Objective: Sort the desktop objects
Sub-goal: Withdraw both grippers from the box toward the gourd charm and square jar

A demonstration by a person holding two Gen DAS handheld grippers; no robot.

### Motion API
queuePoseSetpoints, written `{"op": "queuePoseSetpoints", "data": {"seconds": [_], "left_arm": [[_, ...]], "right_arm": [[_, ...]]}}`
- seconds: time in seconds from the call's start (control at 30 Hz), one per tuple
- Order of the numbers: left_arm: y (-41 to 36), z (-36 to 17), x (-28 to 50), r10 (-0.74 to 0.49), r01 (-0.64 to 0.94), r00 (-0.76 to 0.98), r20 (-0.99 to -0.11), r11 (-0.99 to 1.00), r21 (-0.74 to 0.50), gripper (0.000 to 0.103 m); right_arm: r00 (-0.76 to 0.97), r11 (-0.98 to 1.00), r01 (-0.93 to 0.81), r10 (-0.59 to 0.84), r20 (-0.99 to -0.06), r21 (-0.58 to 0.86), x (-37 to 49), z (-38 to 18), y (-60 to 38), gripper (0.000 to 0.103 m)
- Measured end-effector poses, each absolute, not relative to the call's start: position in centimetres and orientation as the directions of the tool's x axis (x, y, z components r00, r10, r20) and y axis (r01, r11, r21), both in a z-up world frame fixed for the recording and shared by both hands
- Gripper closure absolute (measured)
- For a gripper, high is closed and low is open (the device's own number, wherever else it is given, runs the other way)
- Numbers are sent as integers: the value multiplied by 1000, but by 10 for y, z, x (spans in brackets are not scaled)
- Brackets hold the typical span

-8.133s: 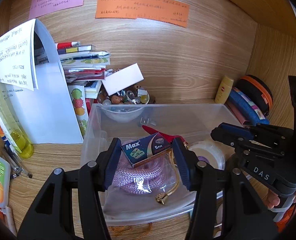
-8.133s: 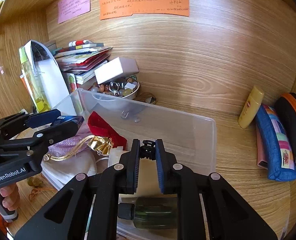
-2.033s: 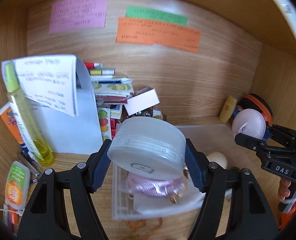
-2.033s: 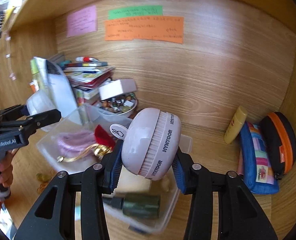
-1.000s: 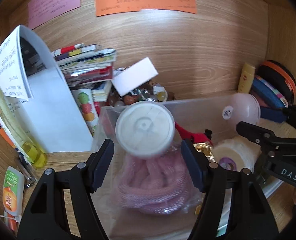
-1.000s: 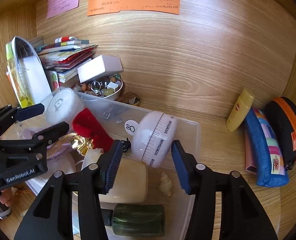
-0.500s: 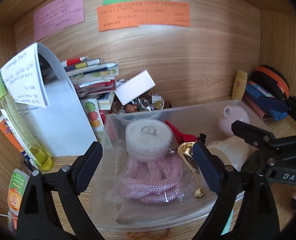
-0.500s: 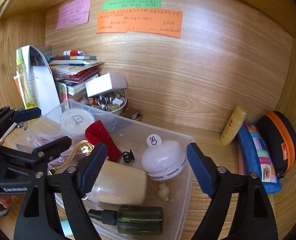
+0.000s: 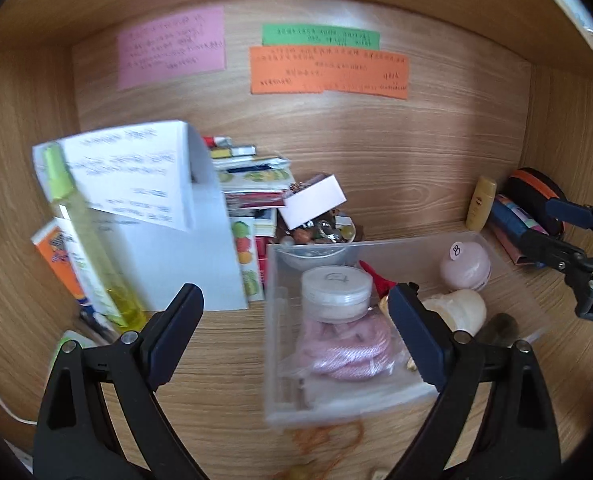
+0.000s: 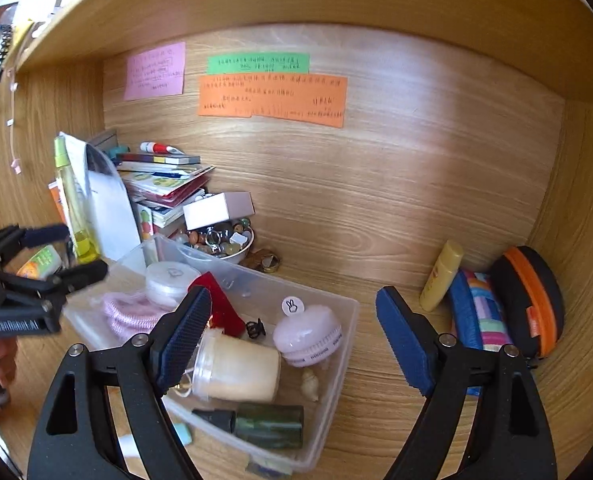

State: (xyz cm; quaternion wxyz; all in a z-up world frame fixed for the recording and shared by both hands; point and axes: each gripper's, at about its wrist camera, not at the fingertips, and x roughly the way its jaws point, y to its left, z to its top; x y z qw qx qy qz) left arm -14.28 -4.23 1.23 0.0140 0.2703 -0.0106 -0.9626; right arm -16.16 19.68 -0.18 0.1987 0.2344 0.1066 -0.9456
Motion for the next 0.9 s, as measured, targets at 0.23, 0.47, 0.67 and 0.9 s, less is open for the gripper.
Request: {"op": "queuePoseSetpoints", "data": {"seconds": [0.23, 0.47, 0.67, 0.9], "left_arm": [[-62, 5, -111, -26, 14, -834, -552, -1000, 26, 6], [-73, -24, -77, -28, -2, -794, -607, -999, 48, 6], [-69, -43, -68, 8, -45, -763, -646, -998, 41, 15], [-56, -61, -72, 45, -108, -729, -683, -993, 49, 21]], "right_arm": [[-766, -875, 473, -351, -538, -102, -133, -21, 213, 20], [-700, -855, 503, -317, -640, -127, -116, -65, 223, 20], [-603, -836, 542, -319, -731, -82, -108, -98, 225, 20], [-589, -853, 517, -295, -753, -70, -113, -111, 224, 21]]}}
